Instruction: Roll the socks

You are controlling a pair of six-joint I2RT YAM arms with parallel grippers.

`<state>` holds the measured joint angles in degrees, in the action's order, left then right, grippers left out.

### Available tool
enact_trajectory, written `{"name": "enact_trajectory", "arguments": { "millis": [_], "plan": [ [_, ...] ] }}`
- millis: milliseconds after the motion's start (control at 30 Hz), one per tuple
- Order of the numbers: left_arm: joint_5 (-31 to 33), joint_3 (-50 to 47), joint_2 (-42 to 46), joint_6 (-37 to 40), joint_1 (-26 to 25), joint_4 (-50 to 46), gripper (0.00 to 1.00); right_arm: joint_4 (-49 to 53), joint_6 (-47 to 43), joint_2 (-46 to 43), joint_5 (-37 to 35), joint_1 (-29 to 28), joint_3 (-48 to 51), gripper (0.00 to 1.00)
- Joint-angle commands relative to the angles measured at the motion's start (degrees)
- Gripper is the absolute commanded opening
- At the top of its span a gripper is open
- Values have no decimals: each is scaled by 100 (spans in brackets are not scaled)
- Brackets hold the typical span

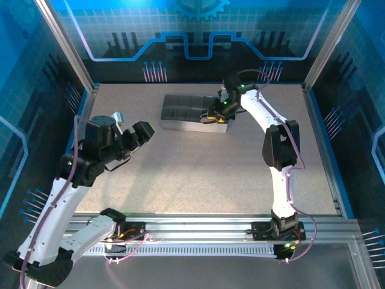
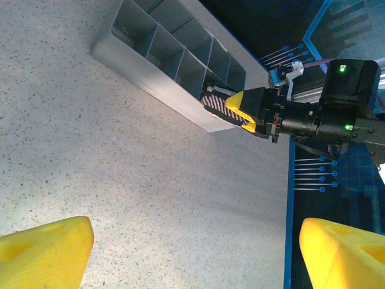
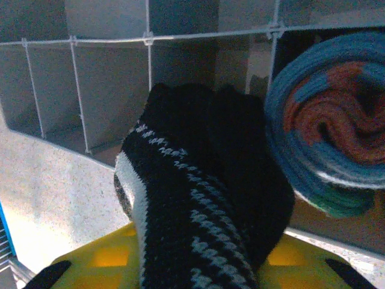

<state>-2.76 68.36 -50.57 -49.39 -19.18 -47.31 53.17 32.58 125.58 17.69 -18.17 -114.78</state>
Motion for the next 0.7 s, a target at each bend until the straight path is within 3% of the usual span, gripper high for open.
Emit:
{"name": "enact_trajectory", "arguments": {
  "millis": [0, 300, 667],
  "plan": [
    [-15, -8, 29, 12, 28, 167, 89, 396, 131, 225, -470, 122, -180, 0],
    [-203, 153, 55, 339, 29, 367, 89, 951, 389, 734, -1053, 82, -1048, 0],
    [-231, 140, 47, 331, 30, 389, 89, 2003, 635, 1473, -2593, -258, -2184, 0]
  ]
}}
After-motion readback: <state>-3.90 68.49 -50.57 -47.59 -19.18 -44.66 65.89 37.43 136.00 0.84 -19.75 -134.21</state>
